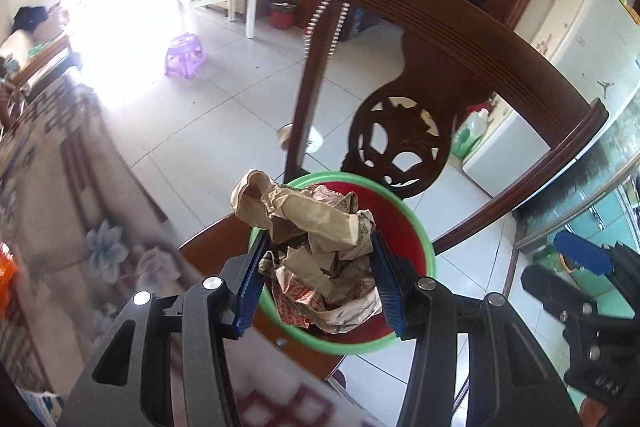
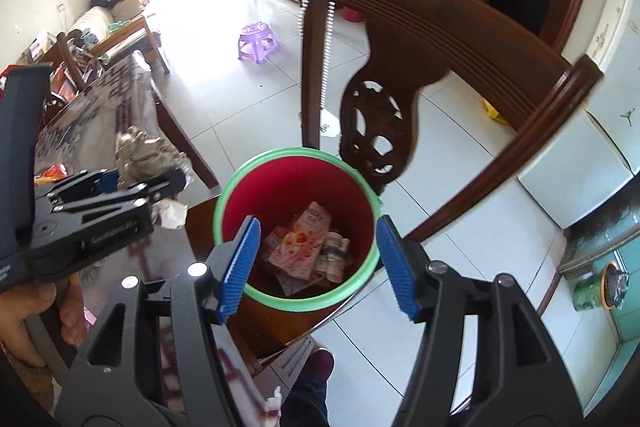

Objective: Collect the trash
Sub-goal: 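Open the right tool over the bucket while the left tool releases the crumpled paper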

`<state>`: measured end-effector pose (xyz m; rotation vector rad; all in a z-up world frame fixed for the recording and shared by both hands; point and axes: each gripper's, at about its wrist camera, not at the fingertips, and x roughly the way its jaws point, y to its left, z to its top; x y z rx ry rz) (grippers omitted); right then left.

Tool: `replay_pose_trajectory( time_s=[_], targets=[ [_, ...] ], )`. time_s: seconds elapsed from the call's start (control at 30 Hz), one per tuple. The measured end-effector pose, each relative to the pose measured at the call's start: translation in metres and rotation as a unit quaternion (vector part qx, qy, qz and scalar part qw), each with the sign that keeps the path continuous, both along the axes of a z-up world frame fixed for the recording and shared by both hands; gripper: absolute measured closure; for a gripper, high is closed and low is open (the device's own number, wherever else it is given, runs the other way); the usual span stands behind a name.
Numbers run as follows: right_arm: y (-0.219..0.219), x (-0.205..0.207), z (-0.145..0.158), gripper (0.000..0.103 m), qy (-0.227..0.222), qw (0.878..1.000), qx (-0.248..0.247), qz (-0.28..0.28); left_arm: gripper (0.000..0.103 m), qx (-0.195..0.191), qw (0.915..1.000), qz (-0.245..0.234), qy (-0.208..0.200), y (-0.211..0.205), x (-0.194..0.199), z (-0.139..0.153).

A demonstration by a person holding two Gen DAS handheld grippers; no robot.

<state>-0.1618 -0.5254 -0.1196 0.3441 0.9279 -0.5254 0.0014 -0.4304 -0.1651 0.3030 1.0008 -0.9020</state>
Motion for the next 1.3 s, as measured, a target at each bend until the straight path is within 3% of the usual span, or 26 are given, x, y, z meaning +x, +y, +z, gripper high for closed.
replay_pose_trajectory(
  time_s=[0.27,0.37,0.53,0.97,1.13,1.3],
  targets=[
    [-0.018,-0.016,-0.006,0.045,0.005,1.0,0.009,-0.023,0.055,0.005,0.9994,-0.033,-0.006,-0.043,-0.01,-0.003],
    [-0.02,-0.017,-0.007,0.045,0.005,1.0,0.012,-0.025,0.044,0.006,0.9992,-0.039,-0.006,-0.048,-0.011,-0.004],
    [-0.014,-0.014,-0.008,0.045,0.006,1.0,0.012,-0.021,0.036,0.004,0.9996,-0.029,-0.004,-0.04,-0.006,-0.002],
    [0.032,0.007,-0.001,0.045,0.008,1.0,0.003,0.018,0.036,-0.057,0.9981,0.014,-0.021,0.038,0.003,0.053],
    [0.068,0.022,0.002,0.045,0.008,0.999,-0.001,0.047,0.035,-0.066,0.9964,0.034,-0.04,0.089,0.007,0.068],
    [0.108,0.033,0.003,0.042,0.011,0.997,-0.001,0.078,0.035,-0.058,0.9931,0.086,-0.054,0.166,0.02,0.071]
  ],
)
